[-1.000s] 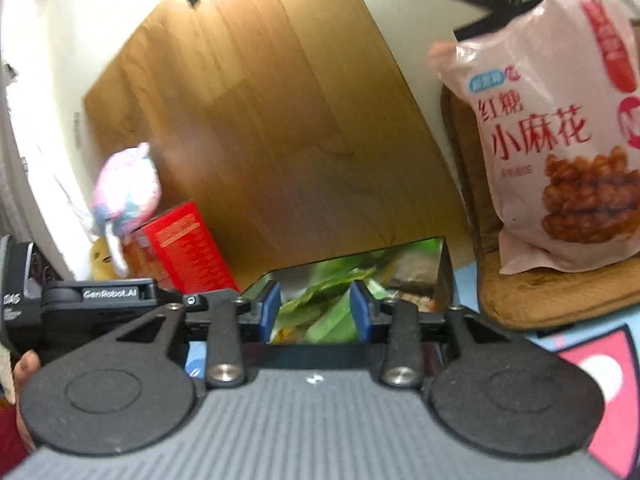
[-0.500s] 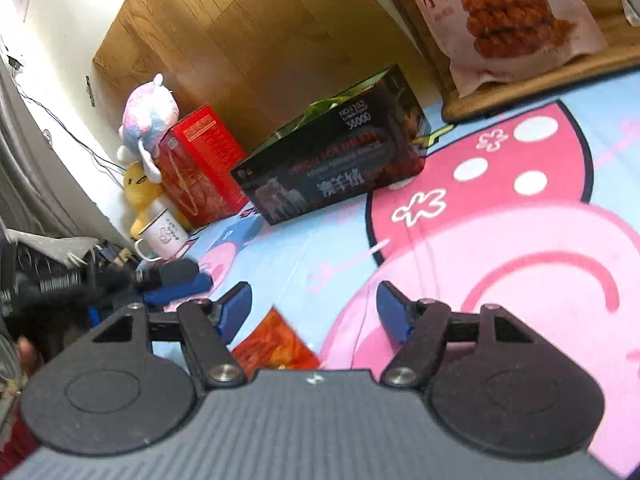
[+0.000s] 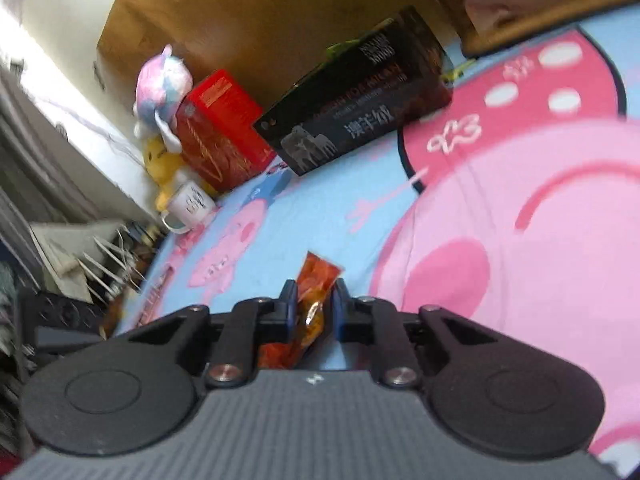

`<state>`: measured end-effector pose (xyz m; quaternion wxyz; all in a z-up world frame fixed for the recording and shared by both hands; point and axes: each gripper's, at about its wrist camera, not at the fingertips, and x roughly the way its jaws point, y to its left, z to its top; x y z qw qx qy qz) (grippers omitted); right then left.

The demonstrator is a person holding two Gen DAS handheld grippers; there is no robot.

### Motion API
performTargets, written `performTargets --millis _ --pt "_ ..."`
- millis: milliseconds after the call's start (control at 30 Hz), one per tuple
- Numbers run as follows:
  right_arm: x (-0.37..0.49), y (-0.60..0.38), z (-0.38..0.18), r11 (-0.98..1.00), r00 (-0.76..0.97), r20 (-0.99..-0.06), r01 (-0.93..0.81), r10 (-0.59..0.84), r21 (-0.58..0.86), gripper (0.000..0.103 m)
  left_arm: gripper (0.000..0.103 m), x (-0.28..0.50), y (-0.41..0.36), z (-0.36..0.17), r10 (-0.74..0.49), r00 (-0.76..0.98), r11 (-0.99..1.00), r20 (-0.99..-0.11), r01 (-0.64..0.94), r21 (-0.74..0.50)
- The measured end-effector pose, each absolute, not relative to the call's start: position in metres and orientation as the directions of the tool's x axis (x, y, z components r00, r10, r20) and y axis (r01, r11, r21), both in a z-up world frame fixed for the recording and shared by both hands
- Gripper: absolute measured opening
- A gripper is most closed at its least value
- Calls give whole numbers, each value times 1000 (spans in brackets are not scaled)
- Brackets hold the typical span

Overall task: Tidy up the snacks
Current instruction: 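Grasp the red-orange spicy snack packet on the blanket with the left tool, then lift the red-orange packet into the metal tin and open the left tool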

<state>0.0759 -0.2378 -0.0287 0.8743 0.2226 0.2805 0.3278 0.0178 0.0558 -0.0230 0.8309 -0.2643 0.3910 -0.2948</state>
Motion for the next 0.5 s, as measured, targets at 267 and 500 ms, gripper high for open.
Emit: performTargets --millis 267,500 --pt "64 -230 -31 624 551 -339 -488 763 611 23 14 33 71 -24 -674 542 694 -502 231 -682" --pt "78 -234 -34 550 533 -290 -432 795 715 13 38 31 73 -21 -681 544 691 -490 255 -676"
